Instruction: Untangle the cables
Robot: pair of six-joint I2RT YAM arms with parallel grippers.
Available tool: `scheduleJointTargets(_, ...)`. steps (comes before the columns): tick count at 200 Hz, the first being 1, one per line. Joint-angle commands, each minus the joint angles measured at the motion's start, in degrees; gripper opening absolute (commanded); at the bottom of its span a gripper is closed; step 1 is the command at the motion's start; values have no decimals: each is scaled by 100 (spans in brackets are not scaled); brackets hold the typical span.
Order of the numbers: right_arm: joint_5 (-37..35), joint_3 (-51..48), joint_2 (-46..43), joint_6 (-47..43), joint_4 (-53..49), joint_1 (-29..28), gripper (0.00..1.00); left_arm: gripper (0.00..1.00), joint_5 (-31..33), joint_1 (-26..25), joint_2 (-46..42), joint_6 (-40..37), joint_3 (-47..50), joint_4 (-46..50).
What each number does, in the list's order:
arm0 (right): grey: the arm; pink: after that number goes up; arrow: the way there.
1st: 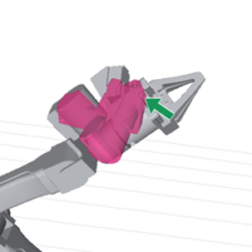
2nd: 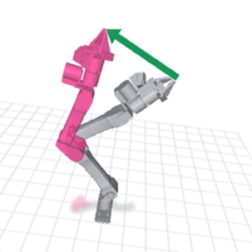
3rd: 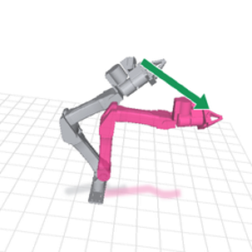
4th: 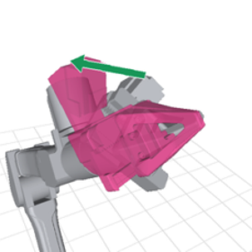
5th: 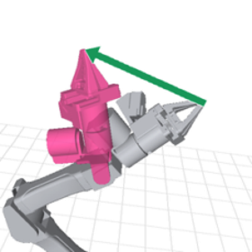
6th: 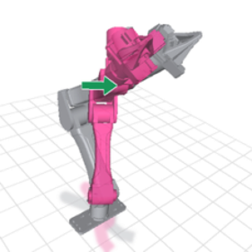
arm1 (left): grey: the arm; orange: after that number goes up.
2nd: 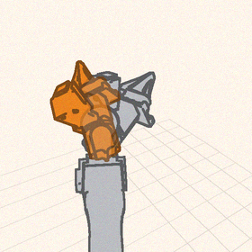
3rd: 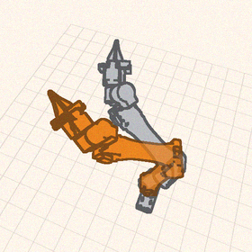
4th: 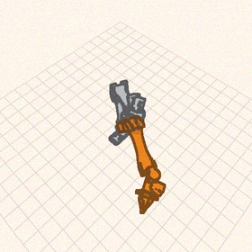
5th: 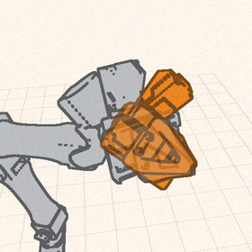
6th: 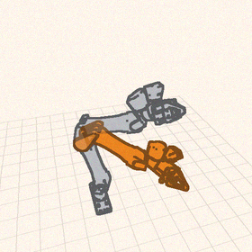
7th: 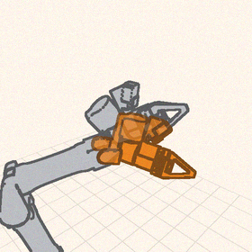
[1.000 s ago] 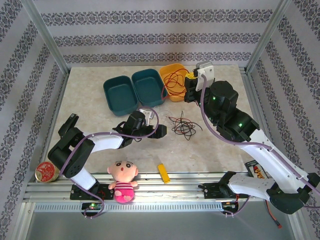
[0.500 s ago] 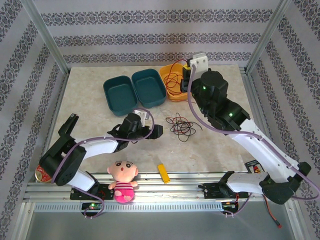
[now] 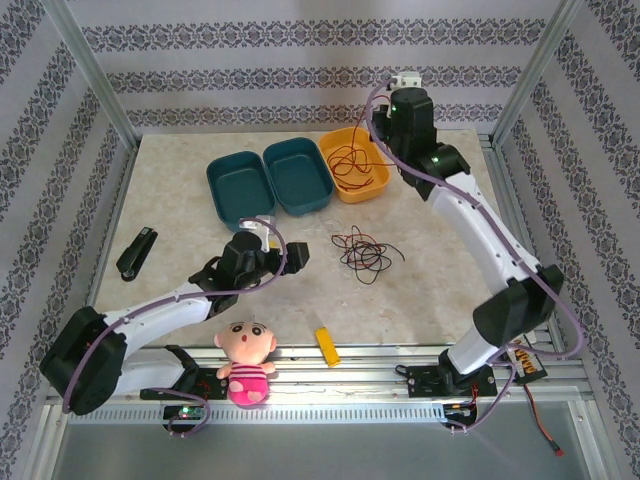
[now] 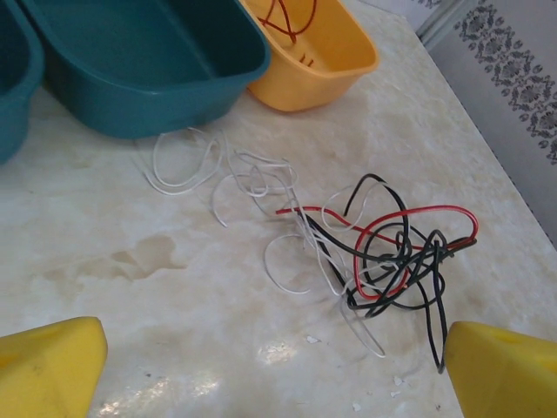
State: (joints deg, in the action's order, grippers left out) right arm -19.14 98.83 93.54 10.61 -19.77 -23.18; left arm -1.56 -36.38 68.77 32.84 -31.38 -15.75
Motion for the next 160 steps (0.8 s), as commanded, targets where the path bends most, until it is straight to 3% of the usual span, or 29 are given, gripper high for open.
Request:
scheduleJointTargets(1,408,415,314,395,-162,104,0,99,354,-53,-220,-186,95,393)
scheduleJointTargets(96,692,857,1484,930,-275,307,0,99,514,-53,-425,-225,136,612)
scheduleJointTargets(160,421,1234,2092,1445,-616,534,0,99,561,-53,-471,-296,138,678)
